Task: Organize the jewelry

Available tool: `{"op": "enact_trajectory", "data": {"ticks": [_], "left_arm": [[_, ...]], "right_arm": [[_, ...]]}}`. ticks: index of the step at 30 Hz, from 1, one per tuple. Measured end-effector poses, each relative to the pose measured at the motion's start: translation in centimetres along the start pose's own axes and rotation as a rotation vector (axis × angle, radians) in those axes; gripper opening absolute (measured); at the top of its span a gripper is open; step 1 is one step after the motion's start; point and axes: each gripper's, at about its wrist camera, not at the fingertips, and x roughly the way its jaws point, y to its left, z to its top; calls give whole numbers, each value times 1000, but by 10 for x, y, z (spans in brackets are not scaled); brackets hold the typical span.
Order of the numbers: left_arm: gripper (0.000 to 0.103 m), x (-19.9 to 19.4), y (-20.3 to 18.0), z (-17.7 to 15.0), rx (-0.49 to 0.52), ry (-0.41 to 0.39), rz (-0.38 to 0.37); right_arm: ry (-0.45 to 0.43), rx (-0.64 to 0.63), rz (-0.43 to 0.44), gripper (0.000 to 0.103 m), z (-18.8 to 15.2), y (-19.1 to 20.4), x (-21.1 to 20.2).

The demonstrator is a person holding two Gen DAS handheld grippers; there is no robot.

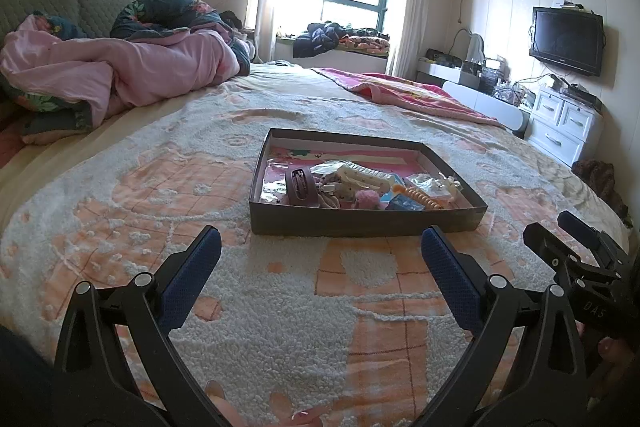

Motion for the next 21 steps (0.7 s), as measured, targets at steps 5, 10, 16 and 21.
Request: {"op": "enact_trajectory", "data": {"ticks": [5,10,16,21], "left_arm": [[92,1,0,0,1,0,2],[92,1,0,1,1,-1,0],[92,1,1,1,0,-3,2],[92,2,2,2,2,-7,2]], "right_arm": [[2,2,-1,96,1,0,1],[2,2,1,96,1,0,1],[3,1,4,96,1,0,1],[-1,-1,2,96,0,2,1]]}}
